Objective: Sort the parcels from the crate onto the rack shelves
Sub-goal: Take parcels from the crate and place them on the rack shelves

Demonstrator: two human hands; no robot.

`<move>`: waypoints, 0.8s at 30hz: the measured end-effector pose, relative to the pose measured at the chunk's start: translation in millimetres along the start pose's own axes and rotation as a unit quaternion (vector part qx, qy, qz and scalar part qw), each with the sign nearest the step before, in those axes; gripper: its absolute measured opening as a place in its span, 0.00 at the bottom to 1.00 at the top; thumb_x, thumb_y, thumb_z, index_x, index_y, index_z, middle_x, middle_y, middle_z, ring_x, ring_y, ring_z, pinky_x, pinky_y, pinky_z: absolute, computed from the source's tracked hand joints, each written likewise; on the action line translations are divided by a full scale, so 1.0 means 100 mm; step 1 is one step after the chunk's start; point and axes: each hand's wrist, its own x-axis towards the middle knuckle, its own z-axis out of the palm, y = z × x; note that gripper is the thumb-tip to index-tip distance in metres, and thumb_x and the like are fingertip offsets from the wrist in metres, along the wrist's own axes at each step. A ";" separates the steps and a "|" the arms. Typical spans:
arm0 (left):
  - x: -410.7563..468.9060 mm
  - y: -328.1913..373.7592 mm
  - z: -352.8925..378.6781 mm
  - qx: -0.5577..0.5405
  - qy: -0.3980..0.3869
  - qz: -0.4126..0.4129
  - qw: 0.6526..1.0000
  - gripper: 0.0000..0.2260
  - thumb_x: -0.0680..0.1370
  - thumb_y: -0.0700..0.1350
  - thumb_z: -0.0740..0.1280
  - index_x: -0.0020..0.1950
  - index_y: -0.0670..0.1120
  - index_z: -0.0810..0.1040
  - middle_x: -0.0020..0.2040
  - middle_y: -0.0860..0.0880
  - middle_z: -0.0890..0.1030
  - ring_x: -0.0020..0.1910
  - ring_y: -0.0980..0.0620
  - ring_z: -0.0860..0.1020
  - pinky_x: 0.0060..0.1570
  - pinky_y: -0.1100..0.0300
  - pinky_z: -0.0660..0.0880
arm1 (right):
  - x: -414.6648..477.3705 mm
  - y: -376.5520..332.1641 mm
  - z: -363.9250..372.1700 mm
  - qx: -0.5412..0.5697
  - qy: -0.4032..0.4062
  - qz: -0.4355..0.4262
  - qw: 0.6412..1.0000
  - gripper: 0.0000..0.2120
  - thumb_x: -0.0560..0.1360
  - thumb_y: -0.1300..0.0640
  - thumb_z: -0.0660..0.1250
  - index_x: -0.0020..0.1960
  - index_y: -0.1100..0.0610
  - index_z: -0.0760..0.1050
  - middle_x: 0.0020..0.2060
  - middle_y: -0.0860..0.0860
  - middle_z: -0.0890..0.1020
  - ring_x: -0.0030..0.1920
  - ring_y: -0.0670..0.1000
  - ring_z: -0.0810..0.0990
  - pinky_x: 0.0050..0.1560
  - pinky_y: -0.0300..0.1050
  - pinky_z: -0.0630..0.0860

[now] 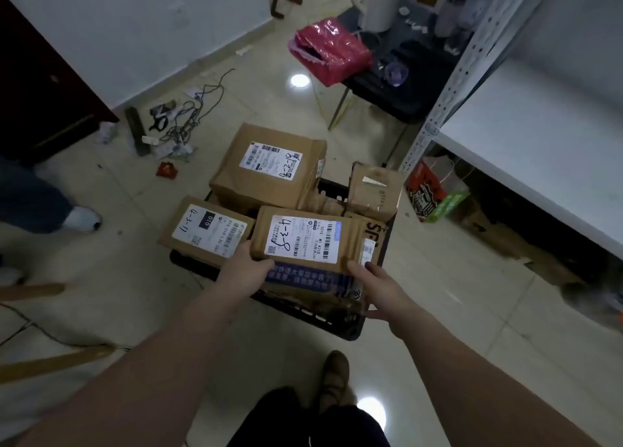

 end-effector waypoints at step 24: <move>-0.06 0.04 -0.42 0.001 -0.153 0.091 0.984 0.19 0.73 0.44 0.73 0.57 0.52 0.67 0.50 0.56 0.76 0.54 0.52 0.78 0.58 0.47 0.76 | -0.27 0.02 0.43 0.391 0.117 -0.099 0.908 0.31 0.66 0.44 0.70 0.67 0.50 0.67 0.49 0.52 0.81 0.58 0.57 0.78 0.51 0.57 0.78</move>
